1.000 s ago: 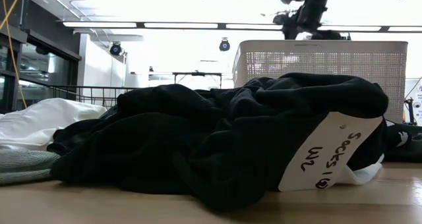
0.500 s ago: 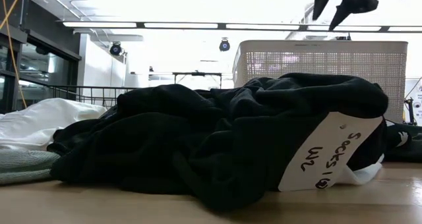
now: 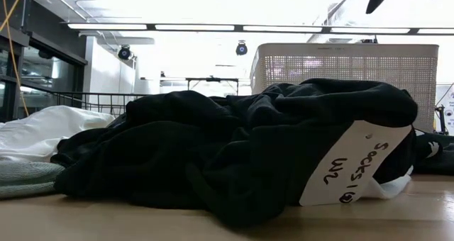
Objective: Pick & Place Cloths
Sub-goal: Put the gray boxer shorts into the black wire basket
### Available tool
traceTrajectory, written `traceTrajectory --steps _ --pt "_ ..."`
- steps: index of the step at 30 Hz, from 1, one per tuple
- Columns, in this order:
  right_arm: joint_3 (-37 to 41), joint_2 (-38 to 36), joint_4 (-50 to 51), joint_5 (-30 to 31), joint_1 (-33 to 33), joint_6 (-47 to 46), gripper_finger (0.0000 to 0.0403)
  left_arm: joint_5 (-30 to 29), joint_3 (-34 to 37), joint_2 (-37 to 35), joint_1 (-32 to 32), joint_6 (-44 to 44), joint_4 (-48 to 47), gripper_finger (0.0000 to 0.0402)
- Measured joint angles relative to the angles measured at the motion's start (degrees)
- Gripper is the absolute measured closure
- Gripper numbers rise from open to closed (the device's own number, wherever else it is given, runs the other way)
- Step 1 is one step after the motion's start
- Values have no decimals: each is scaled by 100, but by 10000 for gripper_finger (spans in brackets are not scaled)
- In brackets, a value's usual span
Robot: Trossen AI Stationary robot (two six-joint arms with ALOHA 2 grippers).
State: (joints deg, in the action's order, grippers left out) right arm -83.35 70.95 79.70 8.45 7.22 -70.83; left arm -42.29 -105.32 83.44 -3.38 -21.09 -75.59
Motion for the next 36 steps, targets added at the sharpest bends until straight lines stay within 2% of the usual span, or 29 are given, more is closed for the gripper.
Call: traceTrajectory --steps 7,10,13,19,24,29,36 --pt "0 658 191 360 761 -698 163 404 215 -18 0 -17 -39 50" --pt "183 804 104 359 1016 -962 163 610 714 -181 -1 -21 131 50" --pt "597 799 -121 319 1250 -1409 163 878 1450 -536 -2 -11 731 50" --pt "1636 652 -1360 310 1629 -2080 163 1732 3120 -1312 -4 11 2533 50" --pt "2403 652 -2670 300 1752 -2271 163 2351 4057 -1740 -2 20 3480 50" --pt "2992 652 -3085 250 1771 -2659 163 2828 4510 -1877 -2 96 3990 50" --pt "3703 652 -4175 362 1748 -2650 163 3616 4881 -1869 -2 479 5045 50"
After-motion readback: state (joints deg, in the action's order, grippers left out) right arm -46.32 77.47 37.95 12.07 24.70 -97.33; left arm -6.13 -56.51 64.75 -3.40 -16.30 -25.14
